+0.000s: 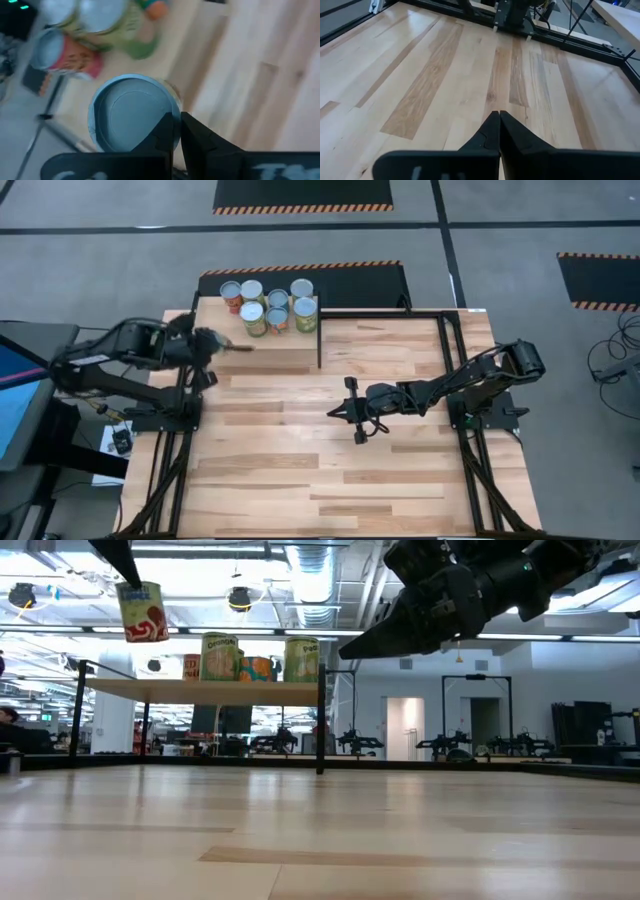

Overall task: Pick and place cans onto a shelf
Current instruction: Put the canned spaghetti sauce on the shelf

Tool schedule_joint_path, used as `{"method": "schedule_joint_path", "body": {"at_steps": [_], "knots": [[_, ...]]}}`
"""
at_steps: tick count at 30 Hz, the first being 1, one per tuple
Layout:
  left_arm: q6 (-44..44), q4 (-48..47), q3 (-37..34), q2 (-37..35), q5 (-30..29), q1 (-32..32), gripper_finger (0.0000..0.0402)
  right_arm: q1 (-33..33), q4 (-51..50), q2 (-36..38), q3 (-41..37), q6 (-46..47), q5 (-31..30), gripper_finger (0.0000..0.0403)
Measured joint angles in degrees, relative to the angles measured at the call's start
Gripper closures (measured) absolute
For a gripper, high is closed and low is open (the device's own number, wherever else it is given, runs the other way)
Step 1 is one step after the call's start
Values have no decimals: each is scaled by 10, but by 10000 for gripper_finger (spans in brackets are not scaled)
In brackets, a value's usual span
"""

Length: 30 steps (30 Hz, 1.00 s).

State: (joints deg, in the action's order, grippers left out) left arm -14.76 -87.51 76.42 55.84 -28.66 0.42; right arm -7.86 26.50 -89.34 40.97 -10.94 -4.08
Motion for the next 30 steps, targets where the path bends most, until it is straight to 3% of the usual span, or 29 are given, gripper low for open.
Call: {"method": "schedule_joint_path", "body": {"at_steps": [4,11,17,22,30], "knots": [[62,23,0,1,2,92,396,0,6,0,0,0,0,386],[168,97,0,32,96,276,395,0,7,0,0,0,0,381],[205,118,0,83,175,399,395,0,6,0,0,0,1,386],[232,133,0,126,184,446,395,0,6,0,0,0,1,381],[248,174,2,157,206,466,395,0,6,0,0,0,2,386]]}}
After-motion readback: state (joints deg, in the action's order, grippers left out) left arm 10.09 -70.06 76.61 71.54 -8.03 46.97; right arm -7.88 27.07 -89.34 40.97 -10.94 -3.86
